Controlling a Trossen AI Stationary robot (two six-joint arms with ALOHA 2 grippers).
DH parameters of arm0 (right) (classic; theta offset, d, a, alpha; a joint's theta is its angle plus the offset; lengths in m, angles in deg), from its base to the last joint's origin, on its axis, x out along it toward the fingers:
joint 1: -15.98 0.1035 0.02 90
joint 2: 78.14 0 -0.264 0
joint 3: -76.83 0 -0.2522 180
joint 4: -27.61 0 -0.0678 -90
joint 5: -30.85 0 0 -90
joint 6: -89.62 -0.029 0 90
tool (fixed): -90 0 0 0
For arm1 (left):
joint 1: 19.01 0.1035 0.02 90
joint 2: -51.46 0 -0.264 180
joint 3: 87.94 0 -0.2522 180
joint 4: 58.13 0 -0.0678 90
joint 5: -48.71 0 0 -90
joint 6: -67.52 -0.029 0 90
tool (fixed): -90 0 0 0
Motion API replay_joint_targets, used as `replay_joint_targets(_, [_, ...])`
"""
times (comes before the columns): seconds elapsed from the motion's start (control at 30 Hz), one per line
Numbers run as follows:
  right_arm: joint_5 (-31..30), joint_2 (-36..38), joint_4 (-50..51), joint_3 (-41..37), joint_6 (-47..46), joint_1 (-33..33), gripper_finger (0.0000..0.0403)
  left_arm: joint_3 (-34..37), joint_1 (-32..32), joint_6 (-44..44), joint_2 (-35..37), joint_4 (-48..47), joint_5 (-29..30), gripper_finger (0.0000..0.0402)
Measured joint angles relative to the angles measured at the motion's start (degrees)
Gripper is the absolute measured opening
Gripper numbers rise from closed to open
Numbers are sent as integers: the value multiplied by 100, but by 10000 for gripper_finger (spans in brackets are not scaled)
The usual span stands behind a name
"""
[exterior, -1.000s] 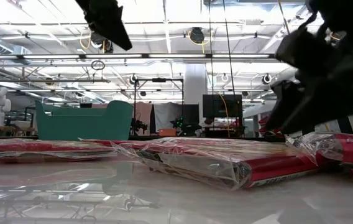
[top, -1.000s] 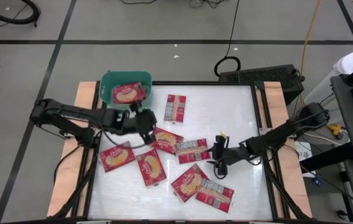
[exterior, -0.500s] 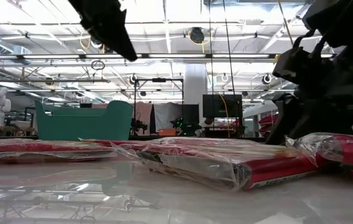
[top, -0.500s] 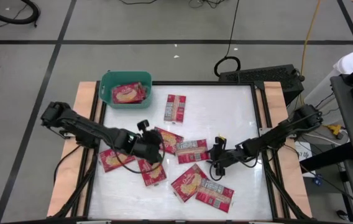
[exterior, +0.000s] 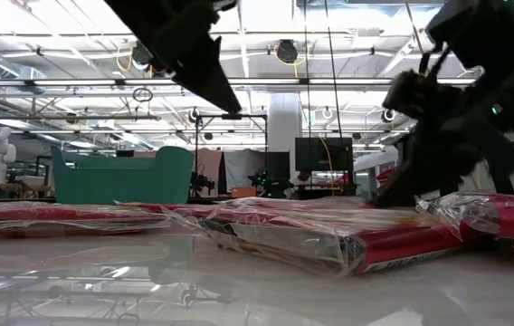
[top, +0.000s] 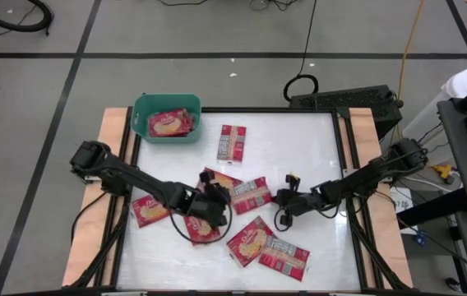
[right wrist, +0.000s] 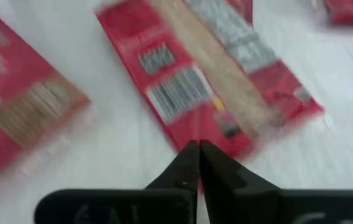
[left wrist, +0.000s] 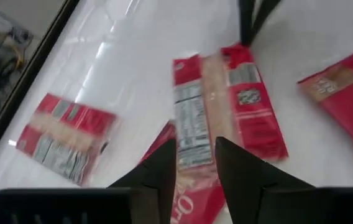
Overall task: Sort popcorn bags into baskets
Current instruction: Stack the red popcorn bag on the red popcorn bags in the green bin
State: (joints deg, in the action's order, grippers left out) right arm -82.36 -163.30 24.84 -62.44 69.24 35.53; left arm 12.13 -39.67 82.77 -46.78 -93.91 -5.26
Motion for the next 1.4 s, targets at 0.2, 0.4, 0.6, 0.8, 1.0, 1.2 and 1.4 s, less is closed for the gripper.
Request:
replay_joint_targets(0.2, [282,375,-204,14,-112,-256,1,0,-131,-499,-437,584,-51,189])
replay_joint_targets(0.4, [804,505,85,15,387,-339,14,2,-237,-644,-782,885,-57,251])
replay_joint_targets(0.6, [826,351,83,15,815,-300,78,2,-244,-774,-983,835,-160,240])
replay_joint_targets(0.8, [402,330,63,15,805,-359,156,0,-372,-1932,-1391,837,-445,204])
replay_joint_targets(1.0, [379,330,51,15,749,-365,177,-31,-580,-2849,-1851,1059,705,187])
replay_joint_targets(1.2, [391,330,33,15,718,-363,171,-26,-500,-3822,-2004,1676,767,166])
replay_joint_targets(1.4, [396,330,-117,15,714,-361,171,-20,-129,-4214,-2015,1745,-297,123])
